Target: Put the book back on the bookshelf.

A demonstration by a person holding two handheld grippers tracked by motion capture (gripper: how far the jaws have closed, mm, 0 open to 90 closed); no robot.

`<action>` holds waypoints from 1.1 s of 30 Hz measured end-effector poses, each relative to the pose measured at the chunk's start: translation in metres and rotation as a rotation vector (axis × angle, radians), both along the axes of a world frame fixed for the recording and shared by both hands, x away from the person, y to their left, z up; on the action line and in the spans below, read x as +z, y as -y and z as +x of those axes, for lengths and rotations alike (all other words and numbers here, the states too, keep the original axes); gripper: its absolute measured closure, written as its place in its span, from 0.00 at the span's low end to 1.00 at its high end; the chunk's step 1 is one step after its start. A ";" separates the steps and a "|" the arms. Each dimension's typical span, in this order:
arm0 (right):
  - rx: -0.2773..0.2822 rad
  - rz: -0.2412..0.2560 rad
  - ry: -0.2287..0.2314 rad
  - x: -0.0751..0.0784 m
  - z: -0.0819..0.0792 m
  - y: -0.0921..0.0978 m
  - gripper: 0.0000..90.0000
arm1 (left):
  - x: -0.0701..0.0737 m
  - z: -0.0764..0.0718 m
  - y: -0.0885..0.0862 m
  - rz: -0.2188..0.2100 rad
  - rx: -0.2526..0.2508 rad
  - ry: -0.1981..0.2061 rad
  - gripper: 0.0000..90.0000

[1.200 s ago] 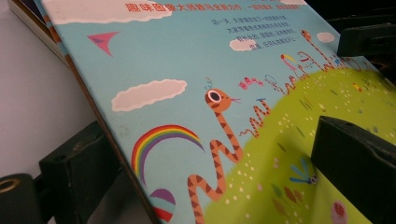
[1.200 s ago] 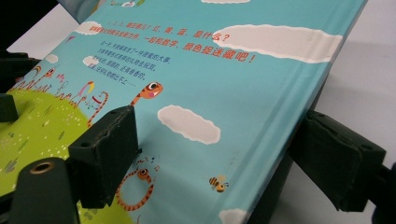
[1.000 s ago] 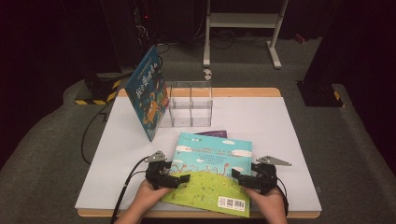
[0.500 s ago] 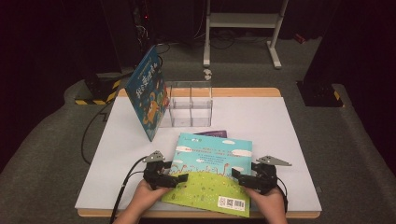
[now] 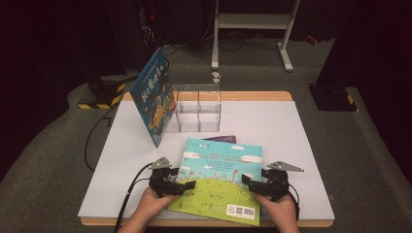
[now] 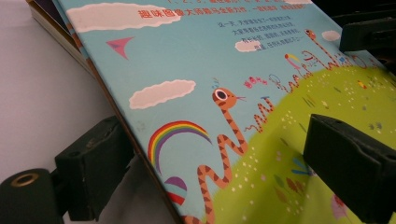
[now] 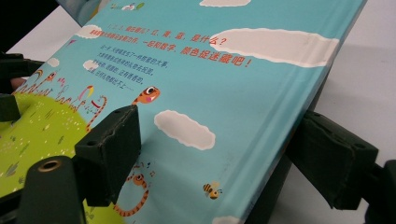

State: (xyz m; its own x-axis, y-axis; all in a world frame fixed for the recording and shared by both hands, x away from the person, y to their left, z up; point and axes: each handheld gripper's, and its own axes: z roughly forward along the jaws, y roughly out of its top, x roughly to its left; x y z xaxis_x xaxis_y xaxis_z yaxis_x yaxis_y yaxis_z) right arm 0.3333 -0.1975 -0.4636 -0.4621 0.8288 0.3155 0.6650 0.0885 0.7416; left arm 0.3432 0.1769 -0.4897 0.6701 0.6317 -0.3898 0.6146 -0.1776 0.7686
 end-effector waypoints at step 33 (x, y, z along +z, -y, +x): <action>-0.041 0.016 0.074 0.019 -0.007 -0.004 0.32 | 0.014 -0.010 -0.008 -0.024 0.056 0.052 0.27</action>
State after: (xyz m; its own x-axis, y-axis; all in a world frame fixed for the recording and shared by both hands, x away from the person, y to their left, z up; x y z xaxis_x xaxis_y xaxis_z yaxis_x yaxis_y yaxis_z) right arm 0.3259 -0.1937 -0.4450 -0.4504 0.8427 0.2949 0.6112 0.0503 0.7899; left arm 0.3337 0.1844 -0.4754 0.6539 0.6594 -0.3711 0.5820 -0.1249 0.8035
